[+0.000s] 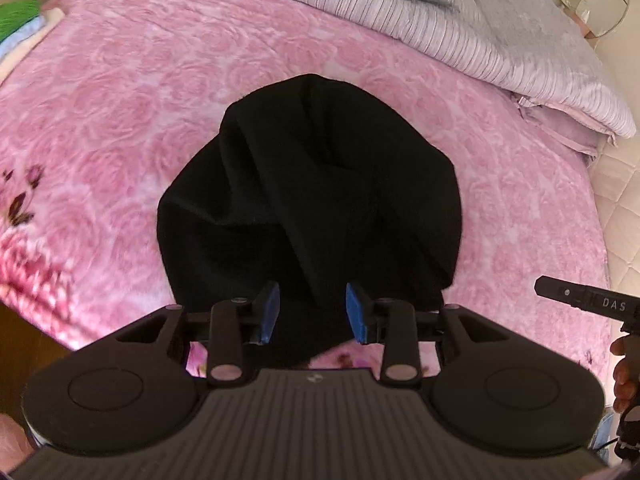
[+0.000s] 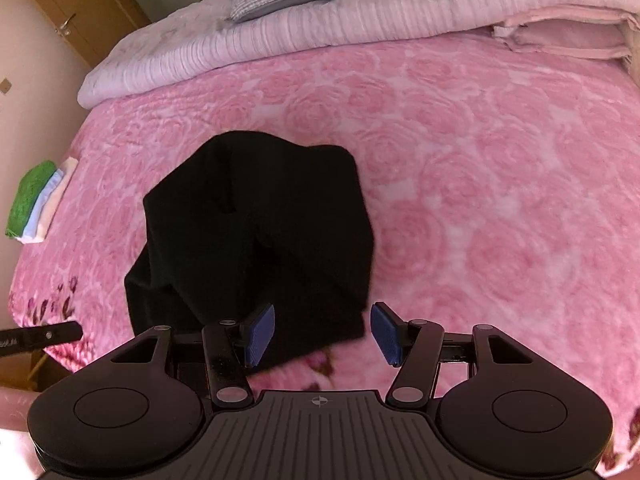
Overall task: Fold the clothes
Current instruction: 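Grasp the cardigan's hem with both grippers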
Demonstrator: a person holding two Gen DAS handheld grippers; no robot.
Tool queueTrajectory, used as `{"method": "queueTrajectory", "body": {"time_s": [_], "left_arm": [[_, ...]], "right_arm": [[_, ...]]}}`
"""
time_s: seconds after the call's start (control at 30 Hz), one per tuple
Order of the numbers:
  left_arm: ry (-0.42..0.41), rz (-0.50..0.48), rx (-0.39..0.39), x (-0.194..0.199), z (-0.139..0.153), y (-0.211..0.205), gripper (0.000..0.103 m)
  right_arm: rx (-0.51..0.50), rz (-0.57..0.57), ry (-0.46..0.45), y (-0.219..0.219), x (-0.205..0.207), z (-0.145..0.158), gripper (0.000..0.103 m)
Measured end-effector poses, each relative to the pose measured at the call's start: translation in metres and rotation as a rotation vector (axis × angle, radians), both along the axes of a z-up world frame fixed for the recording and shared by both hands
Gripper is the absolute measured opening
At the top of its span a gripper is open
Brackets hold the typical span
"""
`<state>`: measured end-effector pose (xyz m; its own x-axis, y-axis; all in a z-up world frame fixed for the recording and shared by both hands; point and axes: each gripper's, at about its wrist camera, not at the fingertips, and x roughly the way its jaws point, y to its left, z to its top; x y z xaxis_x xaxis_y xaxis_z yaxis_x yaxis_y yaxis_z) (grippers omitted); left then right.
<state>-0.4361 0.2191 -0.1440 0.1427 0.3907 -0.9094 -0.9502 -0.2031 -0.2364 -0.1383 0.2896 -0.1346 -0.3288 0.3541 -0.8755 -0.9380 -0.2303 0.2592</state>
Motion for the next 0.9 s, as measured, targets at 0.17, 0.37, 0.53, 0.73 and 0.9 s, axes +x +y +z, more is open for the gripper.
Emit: {"method": "queueTrajectory", "body": {"time_s": [0.17,0.37,0.53,0.73,0.9], "left_arm": [[-0.027,0.038,-0.041,-0.016,-0.031,0.027,0.031],[-0.080,0.171,-0.040,-0.019,-0.076,0.047,0.032],[-0.131,0.312,-0.031,-0.012,-0.117,0.061,0.032],[-0.103,0.403,-0.043,-0.005,-0.152,0.077,0.034],[-0.121,0.386,-0.056,-0.003,-0.171,0.090,0.009]], "right_arm": [[0.055,0.125,-0.111,0.014,-0.046,-0.027,0.057],[0.144,0.392,-0.305,0.025,-0.087,-0.088,0.057],[0.183,0.490,-0.375,0.036,-0.088,-0.141,0.057],[0.223,0.565,-0.442,0.037,-0.100,-0.182,0.057],[0.253,0.541,-0.441,0.044,-0.096,-0.193,0.055]]}}
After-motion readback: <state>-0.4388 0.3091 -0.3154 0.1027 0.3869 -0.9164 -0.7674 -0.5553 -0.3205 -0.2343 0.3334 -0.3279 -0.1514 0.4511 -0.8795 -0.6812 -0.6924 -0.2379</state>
